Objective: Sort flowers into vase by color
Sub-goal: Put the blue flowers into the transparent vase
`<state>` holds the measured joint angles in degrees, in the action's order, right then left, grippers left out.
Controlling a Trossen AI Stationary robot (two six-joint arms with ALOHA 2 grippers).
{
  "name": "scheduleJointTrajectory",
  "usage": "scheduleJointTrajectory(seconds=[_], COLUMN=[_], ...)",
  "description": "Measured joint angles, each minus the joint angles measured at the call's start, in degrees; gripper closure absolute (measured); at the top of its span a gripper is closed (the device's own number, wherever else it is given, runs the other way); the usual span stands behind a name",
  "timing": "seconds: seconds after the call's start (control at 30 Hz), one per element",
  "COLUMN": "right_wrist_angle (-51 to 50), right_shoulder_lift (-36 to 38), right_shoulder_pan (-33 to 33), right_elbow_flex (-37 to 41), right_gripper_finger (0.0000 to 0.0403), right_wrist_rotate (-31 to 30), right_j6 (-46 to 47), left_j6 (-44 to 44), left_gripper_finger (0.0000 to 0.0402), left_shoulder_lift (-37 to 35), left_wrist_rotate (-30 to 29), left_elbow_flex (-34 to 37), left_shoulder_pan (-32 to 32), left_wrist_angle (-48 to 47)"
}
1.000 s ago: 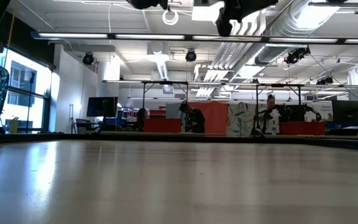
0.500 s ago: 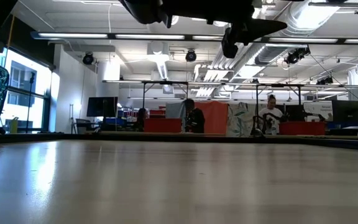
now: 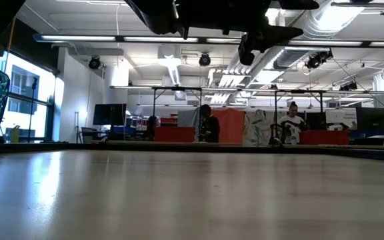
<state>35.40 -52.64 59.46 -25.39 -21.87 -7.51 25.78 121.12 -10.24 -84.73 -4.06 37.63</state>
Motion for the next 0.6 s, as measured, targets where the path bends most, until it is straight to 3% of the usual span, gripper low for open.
scheduleJointTrajectory(seconds=[0.27, 0.43, 0.6], right_wrist_angle=[1.4, 1.2, 3.1], right_shoulder_lift=[-6.4, -7.1, -6.9], right_shoulder_pan=[-3.5, -4.3, -4.3], right_elbow_flex=[-0.2, -0.1, -0.1], right_gripper_finger=[0.0403, 0.0403, 0.0403], right_wrist_rotate=[-7.1, -11.0, -11.8], right_j6=[-1.7, -1.5, -1.7], left_j6=[-0.9, -1.0, -4.9], left_gripper_finger=[0.0192, 0.0192, 0.0192], left_shoulder_lift=[0.0, 0.0, 0.0], left_wrist_rotate=[1.3, 6.7, 8.1], left_elbow_flex=[0.0, 0.0, 0.0], left_shoulder_pan=[1.7, 2.6, 2.6], left_wrist_angle=[0.0, -1.3, -1.4])
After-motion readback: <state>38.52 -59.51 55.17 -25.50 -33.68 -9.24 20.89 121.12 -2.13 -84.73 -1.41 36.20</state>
